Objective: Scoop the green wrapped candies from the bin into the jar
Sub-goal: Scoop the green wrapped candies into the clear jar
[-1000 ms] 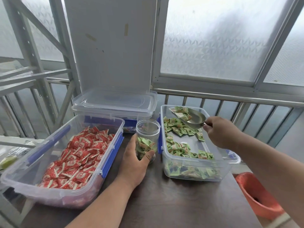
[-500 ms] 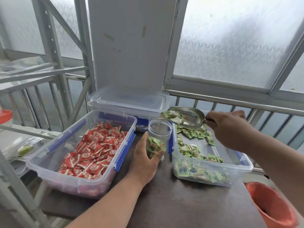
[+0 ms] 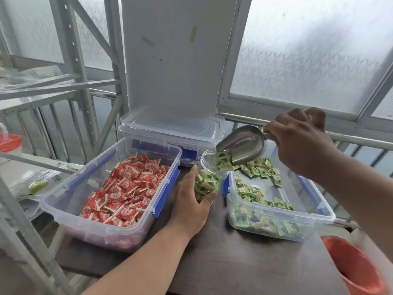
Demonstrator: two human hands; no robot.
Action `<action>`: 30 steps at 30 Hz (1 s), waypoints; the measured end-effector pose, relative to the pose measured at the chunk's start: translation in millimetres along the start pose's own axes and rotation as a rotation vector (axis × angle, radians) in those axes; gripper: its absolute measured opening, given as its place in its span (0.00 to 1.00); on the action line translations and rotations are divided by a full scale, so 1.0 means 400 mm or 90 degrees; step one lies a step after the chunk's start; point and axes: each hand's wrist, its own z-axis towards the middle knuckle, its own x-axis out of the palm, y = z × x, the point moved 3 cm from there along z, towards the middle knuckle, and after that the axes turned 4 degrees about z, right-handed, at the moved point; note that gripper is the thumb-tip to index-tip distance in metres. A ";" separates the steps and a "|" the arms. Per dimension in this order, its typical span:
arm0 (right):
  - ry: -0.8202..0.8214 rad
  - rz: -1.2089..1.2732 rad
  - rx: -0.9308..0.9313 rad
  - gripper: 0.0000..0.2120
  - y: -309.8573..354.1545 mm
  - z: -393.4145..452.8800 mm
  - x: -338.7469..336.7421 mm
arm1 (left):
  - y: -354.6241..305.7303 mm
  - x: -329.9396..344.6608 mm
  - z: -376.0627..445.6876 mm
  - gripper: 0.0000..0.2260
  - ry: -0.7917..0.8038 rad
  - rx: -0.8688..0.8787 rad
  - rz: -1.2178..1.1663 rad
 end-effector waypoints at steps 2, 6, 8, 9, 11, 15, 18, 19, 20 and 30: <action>-0.024 0.008 -0.010 0.08 0.003 -0.002 -0.003 | 0.002 0.001 0.002 0.43 0.000 -0.003 -0.004; -0.057 0.021 0.009 0.05 0.000 -0.008 -0.003 | 0.006 0.003 0.005 0.43 0.001 -0.009 -0.010; -0.048 0.024 0.044 0.05 -0.008 -0.014 0.003 | 0.007 0.003 0.005 0.43 0.003 -0.013 -0.010; -0.036 0.032 0.066 0.04 -0.013 -0.019 0.005 | 0.008 0.004 0.005 0.43 0.004 -0.015 -0.011; 0.006 0.063 0.114 0.05 -0.026 -0.032 0.009 | 0.009 0.005 0.007 0.43 0.005 -0.019 -0.014; 0.196 0.132 0.266 0.11 -0.051 -0.080 0.029 | 0.012 0.008 0.011 0.43 0.015 -0.028 -0.029; 0.338 0.101 0.352 0.13 -0.063 -0.122 0.053 | 0.014 0.010 0.013 0.44 0.024 -0.027 -0.048; 0.370 0.089 0.371 0.12 -0.066 -0.131 0.059 | 0.014 0.010 0.013 0.44 0.025 -0.028 -0.051; 0.395 0.075 0.388 0.12 -0.069 -0.138 0.064 | 0.015 0.010 0.013 0.44 0.025 -0.029 -0.052; 0.471 0.036 0.399 0.15 -0.021 -0.111 0.129 | 0.002 0.000 0.007 0.42 0.016 -0.026 -0.066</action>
